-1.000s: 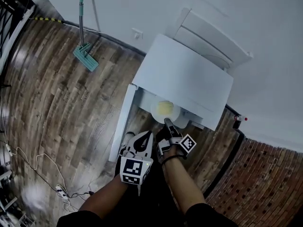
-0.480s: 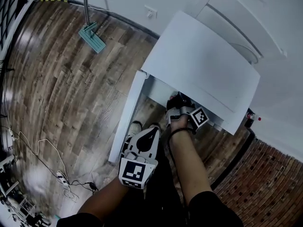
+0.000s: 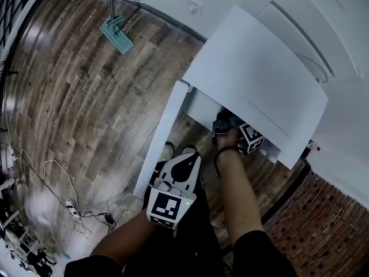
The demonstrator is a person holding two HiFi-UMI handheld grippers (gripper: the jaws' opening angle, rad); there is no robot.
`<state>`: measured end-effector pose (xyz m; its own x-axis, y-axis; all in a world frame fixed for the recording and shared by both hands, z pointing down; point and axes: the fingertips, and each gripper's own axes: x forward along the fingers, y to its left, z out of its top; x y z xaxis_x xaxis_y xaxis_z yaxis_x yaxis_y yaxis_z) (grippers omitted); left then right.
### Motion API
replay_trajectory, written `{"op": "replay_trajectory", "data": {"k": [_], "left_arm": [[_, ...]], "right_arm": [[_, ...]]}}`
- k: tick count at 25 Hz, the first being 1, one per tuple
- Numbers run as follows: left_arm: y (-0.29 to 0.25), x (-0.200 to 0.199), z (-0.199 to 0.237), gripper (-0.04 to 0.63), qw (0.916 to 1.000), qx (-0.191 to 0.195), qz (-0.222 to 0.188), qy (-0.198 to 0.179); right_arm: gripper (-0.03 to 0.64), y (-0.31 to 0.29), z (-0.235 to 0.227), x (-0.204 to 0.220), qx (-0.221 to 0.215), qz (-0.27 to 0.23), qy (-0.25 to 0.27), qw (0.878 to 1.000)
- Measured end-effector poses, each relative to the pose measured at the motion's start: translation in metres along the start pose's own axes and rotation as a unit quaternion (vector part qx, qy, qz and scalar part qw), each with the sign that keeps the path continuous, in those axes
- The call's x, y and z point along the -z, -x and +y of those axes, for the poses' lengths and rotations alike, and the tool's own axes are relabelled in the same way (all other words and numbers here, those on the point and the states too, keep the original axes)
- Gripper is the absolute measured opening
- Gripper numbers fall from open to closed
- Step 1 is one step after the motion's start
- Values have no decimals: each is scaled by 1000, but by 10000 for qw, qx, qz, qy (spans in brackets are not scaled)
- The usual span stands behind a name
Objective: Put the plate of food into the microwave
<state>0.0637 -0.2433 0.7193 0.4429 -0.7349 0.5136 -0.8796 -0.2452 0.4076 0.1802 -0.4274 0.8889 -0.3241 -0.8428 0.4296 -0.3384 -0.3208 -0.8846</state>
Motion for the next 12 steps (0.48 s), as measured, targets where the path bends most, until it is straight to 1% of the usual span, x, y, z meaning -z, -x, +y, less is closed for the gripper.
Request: {"op": "replay_trajectory", "data": {"k": [4, 6, 8, 10, 12], "left_arm": [[0, -5, -1, -9, 10000, 79, 8, -6], [0, -4, -2, -9, 9999, 135, 35, -10], [0, 0, -4, -9, 9998, 195, 84, -21], [-1, 4, -6, -9, 9996, 258, 128, -36], [-2, 7, -8, -9, 9994, 316, 151, -59]], "right_arm": [[38, 1, -2, 2, 172, 16, 242, 9996], [38, 4, -4, 3, 183, -42, 309, 9993], [55, 10, -7, 5, 153, -98, 388, 9991], [66, 15, -8, 7, 159, -140, 704, 9973], [92, 18, -6, 5, 246, -240, 1267, 9913]]}}
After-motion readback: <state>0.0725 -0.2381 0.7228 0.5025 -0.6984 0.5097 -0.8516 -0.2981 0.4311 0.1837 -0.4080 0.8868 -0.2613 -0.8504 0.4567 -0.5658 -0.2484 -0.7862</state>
